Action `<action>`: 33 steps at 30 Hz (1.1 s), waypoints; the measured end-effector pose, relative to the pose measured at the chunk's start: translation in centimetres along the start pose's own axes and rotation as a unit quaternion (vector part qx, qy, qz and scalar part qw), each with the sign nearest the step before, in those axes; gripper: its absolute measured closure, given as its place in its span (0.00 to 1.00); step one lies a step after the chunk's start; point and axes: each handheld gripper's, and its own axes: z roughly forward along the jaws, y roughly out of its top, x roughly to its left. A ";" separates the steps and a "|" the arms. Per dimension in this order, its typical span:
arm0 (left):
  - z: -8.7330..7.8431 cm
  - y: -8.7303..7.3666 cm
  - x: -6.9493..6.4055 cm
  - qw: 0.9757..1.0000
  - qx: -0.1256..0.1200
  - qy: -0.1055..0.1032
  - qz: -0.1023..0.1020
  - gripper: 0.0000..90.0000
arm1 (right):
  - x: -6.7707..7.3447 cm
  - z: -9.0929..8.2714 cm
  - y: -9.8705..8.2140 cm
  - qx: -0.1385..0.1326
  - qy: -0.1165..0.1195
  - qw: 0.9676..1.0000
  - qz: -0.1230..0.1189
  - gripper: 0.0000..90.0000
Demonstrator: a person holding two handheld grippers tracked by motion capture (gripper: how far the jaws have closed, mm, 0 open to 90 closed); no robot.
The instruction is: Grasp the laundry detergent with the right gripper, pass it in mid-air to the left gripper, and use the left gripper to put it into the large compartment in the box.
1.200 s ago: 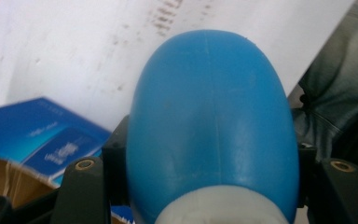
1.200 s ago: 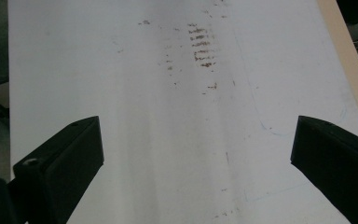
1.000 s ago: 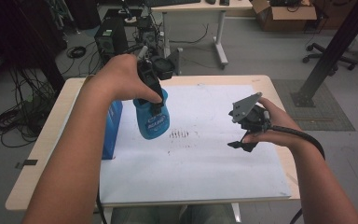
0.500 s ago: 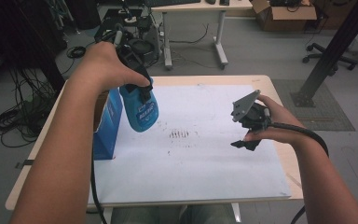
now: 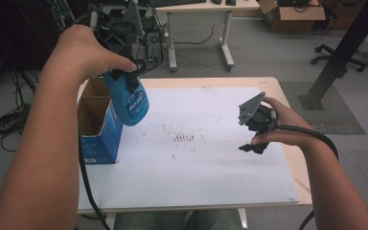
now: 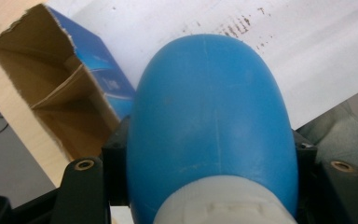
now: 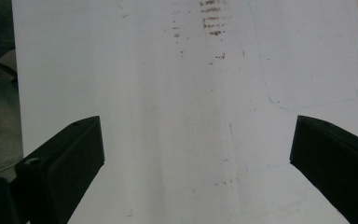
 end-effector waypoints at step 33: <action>-1.8 -3.1 8.5 0.982 0.009 0.034 -0.188 0.43 | -0.5 0.7 0.0 0.012 0.011 1.000 0.001 0.03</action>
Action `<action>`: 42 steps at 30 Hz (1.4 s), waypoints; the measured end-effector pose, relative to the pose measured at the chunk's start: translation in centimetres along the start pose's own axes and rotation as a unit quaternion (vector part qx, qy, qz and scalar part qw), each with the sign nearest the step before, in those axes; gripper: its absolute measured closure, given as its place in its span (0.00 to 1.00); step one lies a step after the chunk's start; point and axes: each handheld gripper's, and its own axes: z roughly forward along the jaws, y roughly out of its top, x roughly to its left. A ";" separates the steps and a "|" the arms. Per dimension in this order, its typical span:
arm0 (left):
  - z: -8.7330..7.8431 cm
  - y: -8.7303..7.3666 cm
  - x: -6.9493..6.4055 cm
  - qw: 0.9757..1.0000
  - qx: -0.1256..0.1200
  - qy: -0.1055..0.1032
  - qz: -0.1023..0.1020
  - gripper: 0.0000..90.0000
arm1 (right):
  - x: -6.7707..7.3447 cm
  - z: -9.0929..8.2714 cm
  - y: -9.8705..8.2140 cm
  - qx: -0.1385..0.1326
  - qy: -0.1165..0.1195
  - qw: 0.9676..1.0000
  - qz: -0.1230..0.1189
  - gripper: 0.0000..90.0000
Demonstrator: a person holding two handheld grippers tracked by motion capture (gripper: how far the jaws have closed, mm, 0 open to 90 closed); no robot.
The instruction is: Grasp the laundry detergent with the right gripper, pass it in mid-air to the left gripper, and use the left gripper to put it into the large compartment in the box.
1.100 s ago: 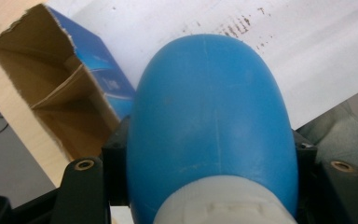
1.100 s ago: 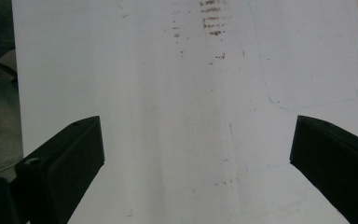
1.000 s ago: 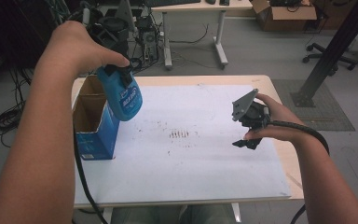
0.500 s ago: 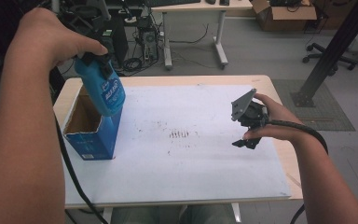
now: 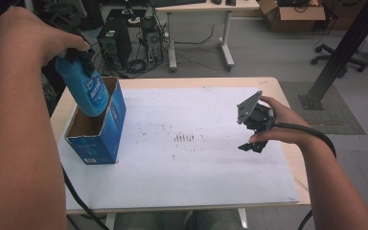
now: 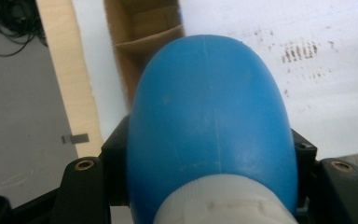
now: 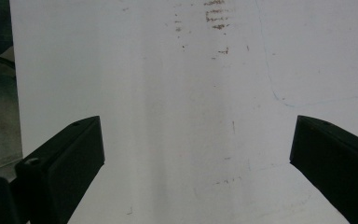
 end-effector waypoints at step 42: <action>5.9 -0.2 3.5 0.999 0.021 0.004 -0.047 0.43 | 0.1 0.0 0.4 0.009 0.008 1.000 -0.004 0.04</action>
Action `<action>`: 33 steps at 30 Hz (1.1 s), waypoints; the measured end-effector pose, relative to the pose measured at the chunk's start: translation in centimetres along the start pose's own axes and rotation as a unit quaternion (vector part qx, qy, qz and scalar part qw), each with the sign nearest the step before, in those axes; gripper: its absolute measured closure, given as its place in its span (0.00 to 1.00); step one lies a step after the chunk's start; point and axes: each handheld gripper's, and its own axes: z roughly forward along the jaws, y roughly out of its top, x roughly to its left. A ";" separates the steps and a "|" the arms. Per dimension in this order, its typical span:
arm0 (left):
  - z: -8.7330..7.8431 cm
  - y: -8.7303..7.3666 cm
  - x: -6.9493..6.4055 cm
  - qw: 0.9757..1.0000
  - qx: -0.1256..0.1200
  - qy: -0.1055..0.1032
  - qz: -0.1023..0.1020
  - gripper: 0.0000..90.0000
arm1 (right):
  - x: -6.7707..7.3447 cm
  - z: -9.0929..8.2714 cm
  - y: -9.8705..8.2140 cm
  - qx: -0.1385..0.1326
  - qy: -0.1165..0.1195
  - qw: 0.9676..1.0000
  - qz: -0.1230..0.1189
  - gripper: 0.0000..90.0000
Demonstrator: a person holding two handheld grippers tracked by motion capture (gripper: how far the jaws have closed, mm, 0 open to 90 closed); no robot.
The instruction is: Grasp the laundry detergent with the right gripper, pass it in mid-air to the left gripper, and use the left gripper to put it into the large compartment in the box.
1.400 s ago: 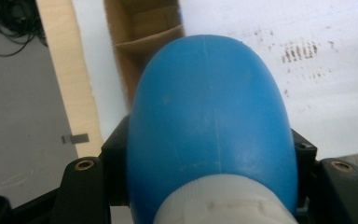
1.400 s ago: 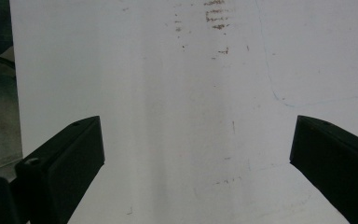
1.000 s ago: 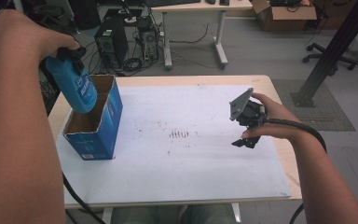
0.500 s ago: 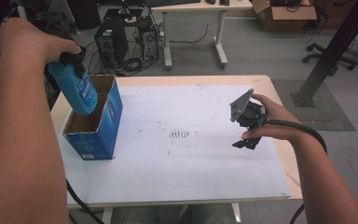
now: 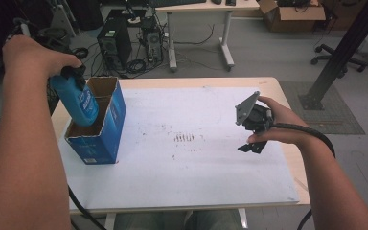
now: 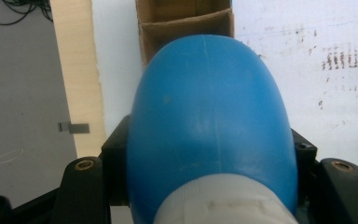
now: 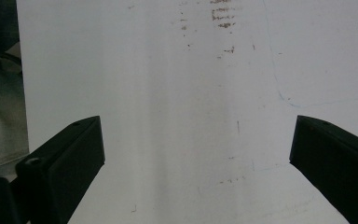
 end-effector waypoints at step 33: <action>8.2 0.2 -0.2 0.999 0.040 -0.004 0.028 0.43 | 0.1 0.3 0.3 -0.011 -0.002 1.000 -0.002 0.04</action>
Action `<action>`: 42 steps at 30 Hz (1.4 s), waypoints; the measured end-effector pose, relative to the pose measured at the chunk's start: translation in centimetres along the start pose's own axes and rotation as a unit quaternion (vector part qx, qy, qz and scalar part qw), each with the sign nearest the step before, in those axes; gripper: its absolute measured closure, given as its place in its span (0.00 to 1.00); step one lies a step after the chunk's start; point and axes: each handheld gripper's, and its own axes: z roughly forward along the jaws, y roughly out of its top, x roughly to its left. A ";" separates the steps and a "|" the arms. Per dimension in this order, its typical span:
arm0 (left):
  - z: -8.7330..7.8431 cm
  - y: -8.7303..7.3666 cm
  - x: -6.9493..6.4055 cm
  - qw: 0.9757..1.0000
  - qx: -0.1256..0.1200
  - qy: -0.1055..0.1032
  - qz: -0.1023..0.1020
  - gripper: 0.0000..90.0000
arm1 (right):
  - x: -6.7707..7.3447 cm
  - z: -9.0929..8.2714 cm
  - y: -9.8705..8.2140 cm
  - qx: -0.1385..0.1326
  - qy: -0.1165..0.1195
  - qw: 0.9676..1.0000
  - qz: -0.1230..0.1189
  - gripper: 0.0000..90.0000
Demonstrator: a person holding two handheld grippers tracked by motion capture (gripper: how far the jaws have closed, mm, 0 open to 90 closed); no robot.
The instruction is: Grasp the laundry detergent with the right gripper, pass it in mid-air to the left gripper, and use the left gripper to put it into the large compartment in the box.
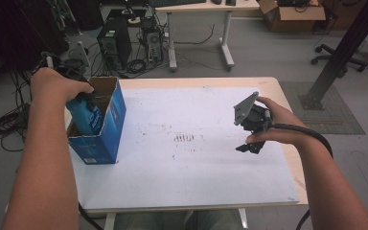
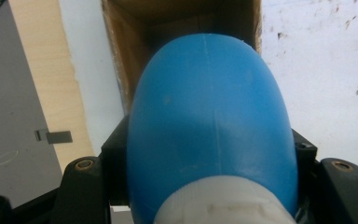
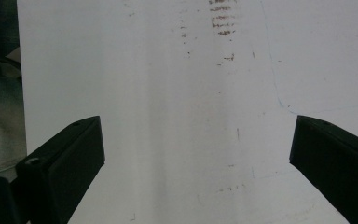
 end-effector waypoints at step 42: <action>6.7 0.1 0.5 0.999 0.029 -0.013 0.000 0.43 | -0.2 0.2 -0.4 0.010 0.010 1.000 0.005 0.04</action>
